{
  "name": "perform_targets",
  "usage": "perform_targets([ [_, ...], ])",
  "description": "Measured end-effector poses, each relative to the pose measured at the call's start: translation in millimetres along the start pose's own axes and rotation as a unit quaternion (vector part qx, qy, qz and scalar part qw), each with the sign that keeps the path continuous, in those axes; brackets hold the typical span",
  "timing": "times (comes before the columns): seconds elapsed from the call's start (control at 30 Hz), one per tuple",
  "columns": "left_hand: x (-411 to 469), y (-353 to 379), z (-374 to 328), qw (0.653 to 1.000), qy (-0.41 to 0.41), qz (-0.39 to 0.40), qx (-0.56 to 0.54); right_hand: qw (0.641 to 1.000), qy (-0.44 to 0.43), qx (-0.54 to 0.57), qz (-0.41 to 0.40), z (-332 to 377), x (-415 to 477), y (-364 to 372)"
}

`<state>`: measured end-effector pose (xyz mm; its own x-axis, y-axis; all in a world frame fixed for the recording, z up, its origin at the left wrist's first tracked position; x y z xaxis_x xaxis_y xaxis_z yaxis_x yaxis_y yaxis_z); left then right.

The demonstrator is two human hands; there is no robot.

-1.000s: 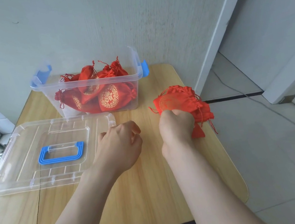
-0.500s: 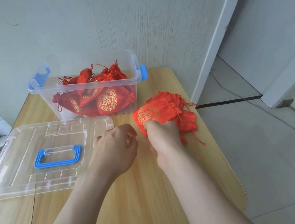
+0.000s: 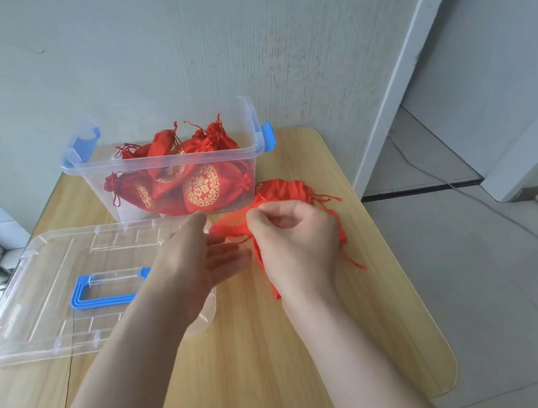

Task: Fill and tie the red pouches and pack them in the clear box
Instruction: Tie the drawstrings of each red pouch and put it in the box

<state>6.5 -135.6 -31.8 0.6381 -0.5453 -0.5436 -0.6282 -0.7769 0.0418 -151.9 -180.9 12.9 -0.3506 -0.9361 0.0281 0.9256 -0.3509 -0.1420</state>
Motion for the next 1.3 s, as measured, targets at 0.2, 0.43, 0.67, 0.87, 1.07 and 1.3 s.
perform_targets([
  [0.2,-8.0,4.0,-1.9,0.998,-0.029,0.053,-0.001,0.991,0.105,0.051,0.059,-10.3,-3.2,13.0],
  [0.43,-7.2,3.8,-13.2,0.998,0.041,0.043,-0.03,0.985,0.107,0.005,0.135,-6.4,-7.4,17.5],
  [0.67,-7.7,-2.3,-24.3,0.991,0.127,0.028,0.03,0.978,0.133,-0.038,0.154,-9.7,-5.0,19.9],
  [0.87,-9.5,-3.1,-26.4,0.987,0.158,0.033,0.015,0.991,0.03,0.021,0.128,3.0,-4.7,26.7],
  [1.07,-12.5,-12.9,-44.1,0.964,0.266,0.008,-0.014,0.993,0.0,0.016,0.116,2.7,-1.4,29.7],
  [1.3,-14.2,-25.1,-51.4,0.946,0.323,-0.038,0.007,0.993,-0.04,0.038,0.103,13.8,4.2,27.5],
])
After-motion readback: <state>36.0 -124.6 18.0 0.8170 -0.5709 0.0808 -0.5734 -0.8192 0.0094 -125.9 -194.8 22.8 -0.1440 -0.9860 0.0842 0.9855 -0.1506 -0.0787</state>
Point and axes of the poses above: each hand's wrist, its own x-axis towards the middle knuckle, its own y-axis out of the palm, z = x × y, the point moved 7 cm from there along x, towards the middle knuckle, and after that the axes turned 15 degrees about -z, right-handed, at the moved point
